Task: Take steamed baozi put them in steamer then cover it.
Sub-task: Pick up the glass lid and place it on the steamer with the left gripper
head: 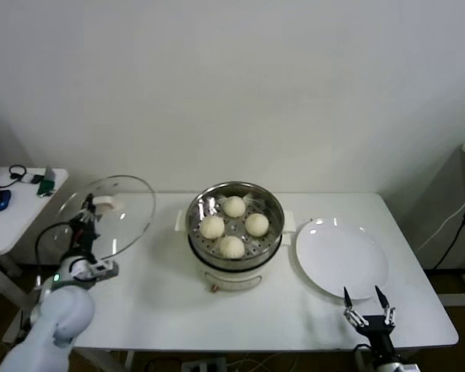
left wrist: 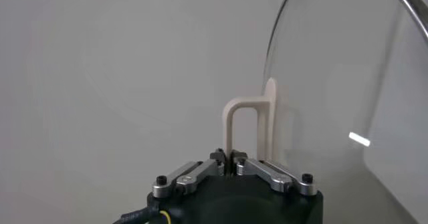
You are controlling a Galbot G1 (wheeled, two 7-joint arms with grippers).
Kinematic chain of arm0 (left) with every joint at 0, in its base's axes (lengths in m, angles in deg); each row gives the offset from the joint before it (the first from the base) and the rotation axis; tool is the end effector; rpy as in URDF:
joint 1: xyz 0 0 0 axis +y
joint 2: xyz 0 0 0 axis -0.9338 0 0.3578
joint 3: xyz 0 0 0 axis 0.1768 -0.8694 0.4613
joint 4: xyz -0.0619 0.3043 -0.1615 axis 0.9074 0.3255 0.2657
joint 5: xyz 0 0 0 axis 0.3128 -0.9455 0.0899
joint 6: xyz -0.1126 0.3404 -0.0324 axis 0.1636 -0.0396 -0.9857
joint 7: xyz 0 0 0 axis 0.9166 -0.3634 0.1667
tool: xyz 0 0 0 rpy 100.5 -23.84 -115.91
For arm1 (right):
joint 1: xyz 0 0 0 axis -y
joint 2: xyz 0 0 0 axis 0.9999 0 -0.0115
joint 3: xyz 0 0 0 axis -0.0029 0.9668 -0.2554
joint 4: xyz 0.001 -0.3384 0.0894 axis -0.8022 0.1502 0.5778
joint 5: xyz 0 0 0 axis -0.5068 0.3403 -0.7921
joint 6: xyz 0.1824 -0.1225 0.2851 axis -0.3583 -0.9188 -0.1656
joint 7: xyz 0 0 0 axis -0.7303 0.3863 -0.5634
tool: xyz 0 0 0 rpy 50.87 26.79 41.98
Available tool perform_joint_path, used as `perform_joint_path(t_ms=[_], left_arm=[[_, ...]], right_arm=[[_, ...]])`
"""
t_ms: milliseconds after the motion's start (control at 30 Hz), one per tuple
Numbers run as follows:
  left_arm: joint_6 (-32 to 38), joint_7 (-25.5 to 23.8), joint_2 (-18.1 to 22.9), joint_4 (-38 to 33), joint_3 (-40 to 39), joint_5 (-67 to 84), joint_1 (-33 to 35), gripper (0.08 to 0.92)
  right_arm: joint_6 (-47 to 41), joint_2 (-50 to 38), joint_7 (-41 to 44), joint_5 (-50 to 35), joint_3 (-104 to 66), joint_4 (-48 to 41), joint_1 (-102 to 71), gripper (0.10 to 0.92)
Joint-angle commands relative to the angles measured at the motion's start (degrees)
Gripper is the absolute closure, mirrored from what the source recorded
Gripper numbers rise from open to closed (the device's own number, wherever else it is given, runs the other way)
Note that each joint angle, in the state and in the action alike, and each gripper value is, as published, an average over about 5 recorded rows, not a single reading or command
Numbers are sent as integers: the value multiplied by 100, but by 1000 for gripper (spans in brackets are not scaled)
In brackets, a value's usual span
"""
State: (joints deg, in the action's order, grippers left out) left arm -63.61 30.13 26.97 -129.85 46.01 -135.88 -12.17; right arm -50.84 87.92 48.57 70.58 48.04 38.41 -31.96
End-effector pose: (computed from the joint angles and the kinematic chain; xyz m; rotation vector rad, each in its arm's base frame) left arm 0.3076 0.1221 -0.2657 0.3582 -2.2486 -2.0675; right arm 0.1451 -0.1258 -0.4335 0.0020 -3.0630 0.0642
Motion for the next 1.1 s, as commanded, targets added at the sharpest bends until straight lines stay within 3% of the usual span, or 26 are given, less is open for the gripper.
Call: perform_joint_path(t_ms=[33, 200, 433, 667, 833, 1100], left_arm=[[-1887, -1001, -301, -1203, -2221, 270, -1467, 860], [-2158, -1633, 215, -1156, -3032, -948, -2126, 860], [-2158, -2153, 1204, -722, -3648, -2313, -2333, 860], [-2158, -2028, 1924, 31, -3873, -2443, -2524, 860], [-2158, -1541, 2358, 547, -3951, -2362, -2589, 860], [-2158, -1344, 2650, 1077, -4083, -2586, -2356, 860]], right_arm=[[-48, 12, -71, 94, -4, 91, 51, 203], [-33, 23, -81, 70, -15, 28, 117, 203], [-2, 62, -92, 69, -18, -32, 205, 203], [31, 61, -83, 61, -14, -63, 193, 203], [97, 45, -75, 43, -25, -111, 157, 203], [172, 42, -81, -68, -96, -100, 113, 203]])
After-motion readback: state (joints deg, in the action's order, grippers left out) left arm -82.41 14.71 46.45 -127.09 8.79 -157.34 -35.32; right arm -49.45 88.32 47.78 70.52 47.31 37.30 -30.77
